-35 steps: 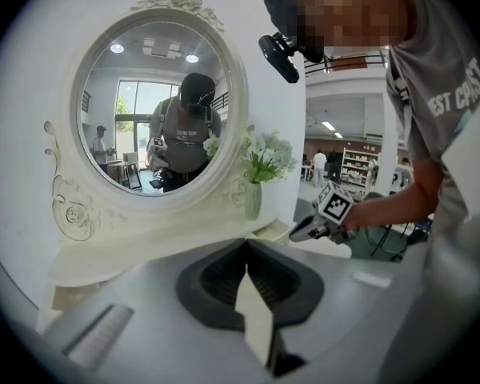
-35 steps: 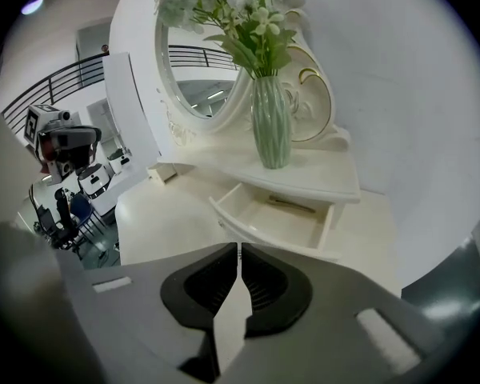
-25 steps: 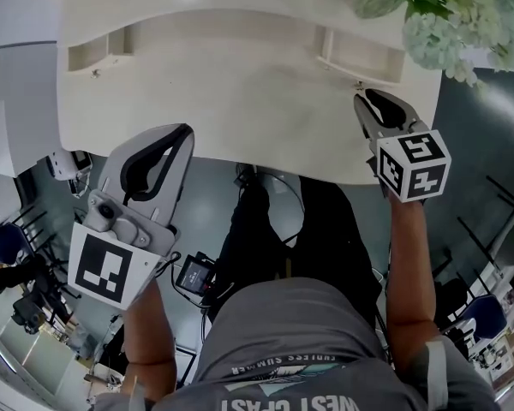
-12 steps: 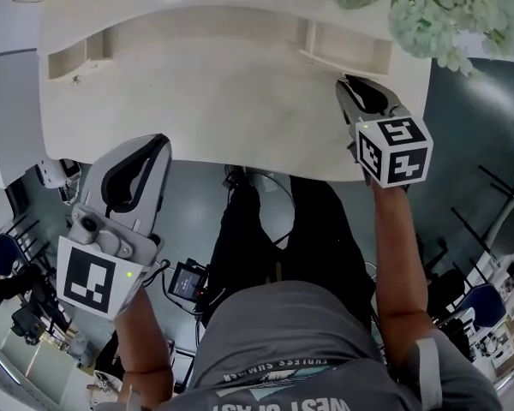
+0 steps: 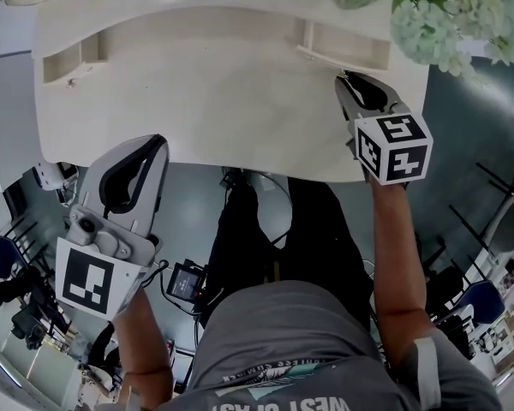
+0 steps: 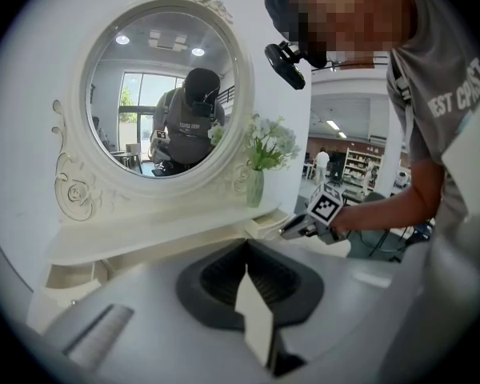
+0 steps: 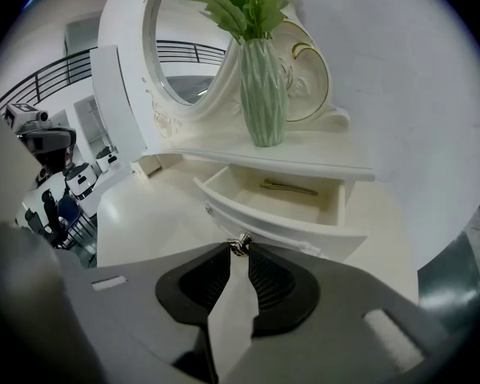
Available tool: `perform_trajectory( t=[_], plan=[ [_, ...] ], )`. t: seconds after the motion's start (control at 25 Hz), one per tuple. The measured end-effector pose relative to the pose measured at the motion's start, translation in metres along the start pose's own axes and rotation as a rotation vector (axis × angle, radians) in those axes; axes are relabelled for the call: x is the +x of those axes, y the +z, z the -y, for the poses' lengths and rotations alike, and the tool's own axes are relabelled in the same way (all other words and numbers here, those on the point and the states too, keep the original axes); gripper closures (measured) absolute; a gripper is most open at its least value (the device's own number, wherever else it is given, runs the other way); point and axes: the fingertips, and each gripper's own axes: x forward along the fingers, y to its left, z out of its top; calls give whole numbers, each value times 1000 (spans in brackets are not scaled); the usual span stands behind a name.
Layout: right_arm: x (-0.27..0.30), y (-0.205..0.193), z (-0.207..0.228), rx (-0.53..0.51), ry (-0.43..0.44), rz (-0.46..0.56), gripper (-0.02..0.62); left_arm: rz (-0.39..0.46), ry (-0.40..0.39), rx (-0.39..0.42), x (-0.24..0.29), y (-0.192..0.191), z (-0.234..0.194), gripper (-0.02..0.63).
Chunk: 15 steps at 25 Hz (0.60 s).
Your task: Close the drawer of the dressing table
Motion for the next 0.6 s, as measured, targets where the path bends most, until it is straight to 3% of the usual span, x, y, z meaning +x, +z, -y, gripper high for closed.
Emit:
perform_trajectory(
  t=[0.6],
  plan=[
    [14,23,21,-17,-15,-14,520,6,18,-25,3,2,-19,603]
  ],
)
